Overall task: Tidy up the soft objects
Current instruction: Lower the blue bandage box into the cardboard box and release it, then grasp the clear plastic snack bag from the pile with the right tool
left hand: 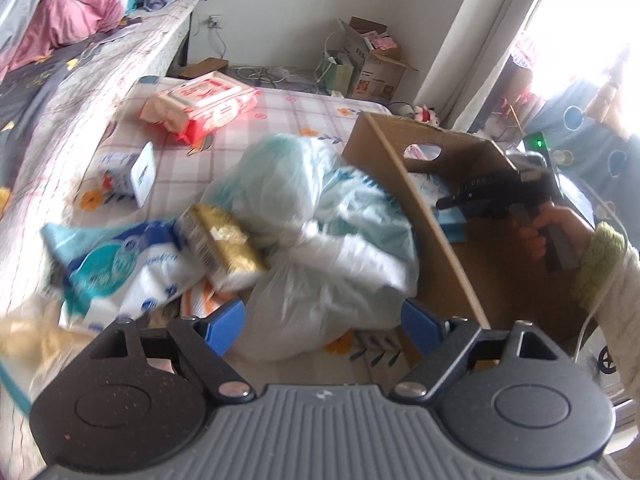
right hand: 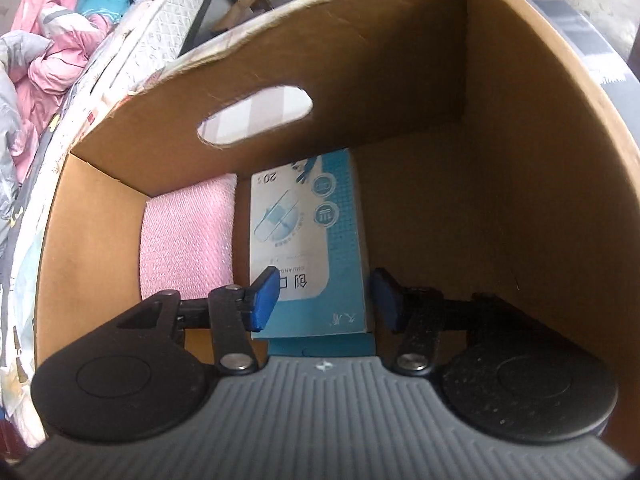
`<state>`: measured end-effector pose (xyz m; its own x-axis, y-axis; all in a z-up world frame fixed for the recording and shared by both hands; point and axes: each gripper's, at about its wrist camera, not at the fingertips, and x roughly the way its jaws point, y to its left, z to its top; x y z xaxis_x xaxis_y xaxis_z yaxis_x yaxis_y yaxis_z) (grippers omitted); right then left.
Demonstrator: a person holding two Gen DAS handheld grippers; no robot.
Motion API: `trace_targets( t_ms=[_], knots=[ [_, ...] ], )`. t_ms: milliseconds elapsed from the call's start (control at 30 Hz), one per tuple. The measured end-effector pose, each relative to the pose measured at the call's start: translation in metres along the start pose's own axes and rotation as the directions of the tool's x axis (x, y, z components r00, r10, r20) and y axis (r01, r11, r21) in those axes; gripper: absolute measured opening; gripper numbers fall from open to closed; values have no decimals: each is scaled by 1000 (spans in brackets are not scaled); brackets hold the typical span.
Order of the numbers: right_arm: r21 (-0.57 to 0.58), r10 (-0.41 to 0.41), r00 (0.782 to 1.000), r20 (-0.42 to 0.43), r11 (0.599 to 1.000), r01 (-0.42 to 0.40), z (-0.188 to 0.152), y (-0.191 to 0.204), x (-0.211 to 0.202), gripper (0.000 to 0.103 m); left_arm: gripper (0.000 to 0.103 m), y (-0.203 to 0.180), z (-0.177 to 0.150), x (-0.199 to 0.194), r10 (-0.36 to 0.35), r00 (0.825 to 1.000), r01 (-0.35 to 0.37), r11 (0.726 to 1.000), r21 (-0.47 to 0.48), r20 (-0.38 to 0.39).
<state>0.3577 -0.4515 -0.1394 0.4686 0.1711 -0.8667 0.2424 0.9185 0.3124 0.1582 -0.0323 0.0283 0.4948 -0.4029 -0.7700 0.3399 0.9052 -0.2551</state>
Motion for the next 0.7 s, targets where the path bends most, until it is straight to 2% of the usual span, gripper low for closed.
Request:
trace_targets(
  t_ms=[200,400,533,700],
  knots=[
    [48,17,1000,22,999,-19,2,7,10,46,86,16,-22,-11,20,1000,-19,997,-70,11],
    [56,-3,999,38,998,1,3,13,9,49,87,30,-35,-20,59,997,-54,992,-110,41],
    [56,-15,997,73,998,11,0,13,-7,58,90,36,-41,-31,94,992,-84,990,-110,88],
    [29,-37,988,149,999,33,-4,22,-41,65,93,42,-50,-47,139,980,-126,988,-95,143]
  ],
)
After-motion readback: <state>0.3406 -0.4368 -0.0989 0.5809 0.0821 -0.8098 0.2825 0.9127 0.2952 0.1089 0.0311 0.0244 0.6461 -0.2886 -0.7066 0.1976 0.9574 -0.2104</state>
